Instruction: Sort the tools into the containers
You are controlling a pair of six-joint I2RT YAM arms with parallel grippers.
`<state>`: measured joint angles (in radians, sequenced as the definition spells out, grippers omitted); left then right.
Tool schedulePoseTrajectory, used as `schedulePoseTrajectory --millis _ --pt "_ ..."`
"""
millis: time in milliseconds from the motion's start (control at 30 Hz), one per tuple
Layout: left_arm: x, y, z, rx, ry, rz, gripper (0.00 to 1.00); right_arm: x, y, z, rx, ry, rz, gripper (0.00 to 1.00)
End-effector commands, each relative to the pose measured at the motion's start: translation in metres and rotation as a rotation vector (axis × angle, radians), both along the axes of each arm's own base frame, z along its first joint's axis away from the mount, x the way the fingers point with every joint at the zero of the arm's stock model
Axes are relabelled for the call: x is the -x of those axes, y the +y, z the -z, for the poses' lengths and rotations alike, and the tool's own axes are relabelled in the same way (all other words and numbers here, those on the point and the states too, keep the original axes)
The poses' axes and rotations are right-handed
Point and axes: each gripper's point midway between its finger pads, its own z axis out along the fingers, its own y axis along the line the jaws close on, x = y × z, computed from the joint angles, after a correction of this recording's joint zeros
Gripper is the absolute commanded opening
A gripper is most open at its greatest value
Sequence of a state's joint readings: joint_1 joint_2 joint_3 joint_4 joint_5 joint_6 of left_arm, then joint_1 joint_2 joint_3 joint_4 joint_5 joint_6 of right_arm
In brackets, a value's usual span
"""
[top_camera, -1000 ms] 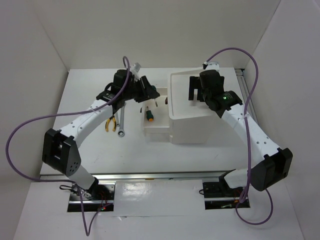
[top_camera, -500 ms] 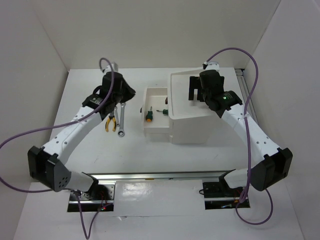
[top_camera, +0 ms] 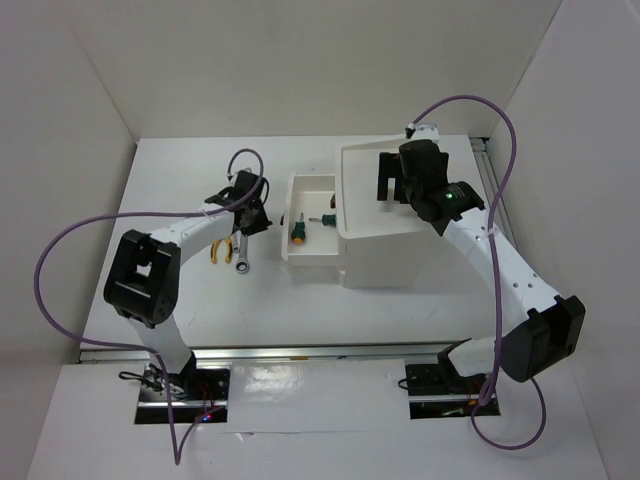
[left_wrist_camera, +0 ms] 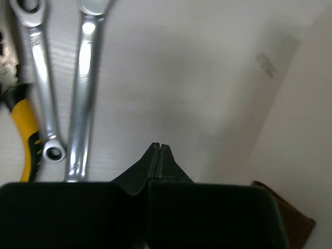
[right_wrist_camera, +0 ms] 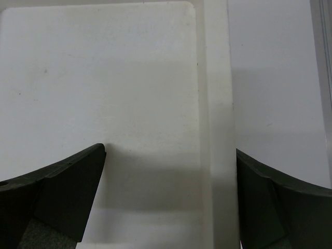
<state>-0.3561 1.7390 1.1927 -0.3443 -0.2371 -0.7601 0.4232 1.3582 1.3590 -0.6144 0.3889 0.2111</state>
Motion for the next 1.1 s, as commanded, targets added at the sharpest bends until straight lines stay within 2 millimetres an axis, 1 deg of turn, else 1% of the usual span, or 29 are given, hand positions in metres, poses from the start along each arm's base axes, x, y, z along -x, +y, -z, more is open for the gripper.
schedulePoseTrajectory --millis 0,33,67,100,133,200,233,267,333,367,400,467,500,533,567,600,633,667,733,767,800,867,900,933,1000,1033,1067 --pt "-0.031 -0.052 -0.041 0.126 -0.193 0.201 0.0 0.035 0.012 0.055 0.076 0.229 -0.104 1.0" --pt "-0.03 -0.06 -0.043 0.134 -0.204 0.235 0.0 0.035 0.012 0.055 0.076 0.229 -0.104 1.0" --pt "-0.032 -0.074 -0.051 0.169 -0.239 0.281 0.0 0.035 0.012 0.055 0.076 0.229 -0.104 1.0" --pt "-0.03 -0.088 -0.055 0.193 -0.254 0.318 0.0 0.035 0.012 0.055 0.076 0.229 -0.104 1.0" --pt "-0.029 -0.096 -0.059 0.203 -0.271 0.353 0.0 0.034 0.013 0.058 0.08 0.238 -0.104 1.0" --pt "-0.029 -0.116 -0.06 0.237 -0.271 0.407 0.0 0.034 0.014 0.058 0.074 0.24 -0.11 1.0" --pt "-0.03 -0.122 -0.06 0.255 -0.27 0.425 0.0 0.034 0.014 0.058 0.074 0.24 -0.11 1.0" --pt "-0.025 -0.138 -0.056 0.285 -0.25 0.46 0.0 0.035 0.016 0.058 0.069 0.243 -0.117 1.0" --pt "-0.021 -0.156 -0.054 0.322 -0.246 0.49 0.0 0.035 0.016 0.058 0.069 0.243 -0.117 1.0" --pt "-0.016 -0.172 -0.065 0.349 -0.258 0.52 0.0 0.035 0.016 0.058 0.069 0.243 -0.117 1.0" --pt "-0.013 -0.182 -0.062 0.364 -0.243 0.521 0.0 0.035 0.016 0.058 0.069 0.243 -0.117 1.0" --pt "-0.006 -0.198 -0.071 0.392 -0.256 0.548 0.0 0.034 0.016 0.061 0.079 0.252 -0.123 1.0" --pt "0.001 -0.21 -0.077 0.407 -0.26 0.568 0.0 0.034 0.016 0.061 0.079 0.252 -0.123 1.0" --pt "0.005 -0.218 -0.08 0.435 -0.259 0.578 0.0 0.034 0.016 0.061 0.079 0.252 -0.123 1.0" --pt "0.005 -0.22 -0.078 0.451 -0.251 0.575 0.0 0.034 0.016 0.061 0.079 0.252 -0.123 1.0" --pt "0.012 -0.232 -0.084 0.469 -0.251 0.589 0.0 0.036 0.015 0.065 0.083 0.26 -0.123 1.0" --pt "0.014 -0.231 -0.082 0.48 -0.23 0.571 0.0 0.036 0.015 0.065 0.083 0.26 -0.123 1.0" --pt "0.021 -0.234 -0.078 0.482 -0.2 0.569 0.0 0.036 0.015 0.065 0.083 0.26 -0.123 1.0" --pt "0.027 -0.229 -0.078 0.454 -0.188 0.514 0.0 0.036 0.015 0.065 0.083 0.26 -0.123 1.0" --pt "0.034 -0.227 -0.074 0.456 -0.159 0.473 0.0 0.036 0.015 0.065 0.083 0.26 -0.123 1.0" --pt "0.038 -0.219 -0.073 0.447 -0.152 0.435 0.0 0.036 0.015 0.065 0.083 0.26 -0.123 1.0" --pt "0.043 -0.213 -0.07 0.452 -0.132 0.401 0.0 0.036 0.015 0.065 0.083 0.26 -0.123 1.0" --pt "0.044 -0.209 -0.065 0.44 -0.115 0.378 0.04 0.036 0.015 0.065 0.083 0.26 -0.123 1.0" --pt "0.046 -0.196 -0.053 0.379 -0.086 0.335 0.13 0.035 0.015 0.068 0.087 0.27 -0.123 1.0" --pt "0.038 -0.178 -0.048 0.329 -0.073 0.257 0.21 0.036 0.018 0.068 0.088 0.27 -0.132 1.0" --pt "0.031 -0.165 -0.042 0.313 -0.073 0.222 0.37 0.036 0.018 0.068 0.088 0.27 -0.132 1.0" --pt "0.029 -0.154 -0.041 0.301 -0.072 0.197 0.45 0.036 0.018 0.068 0.088 0.27 -0.132 1.0"
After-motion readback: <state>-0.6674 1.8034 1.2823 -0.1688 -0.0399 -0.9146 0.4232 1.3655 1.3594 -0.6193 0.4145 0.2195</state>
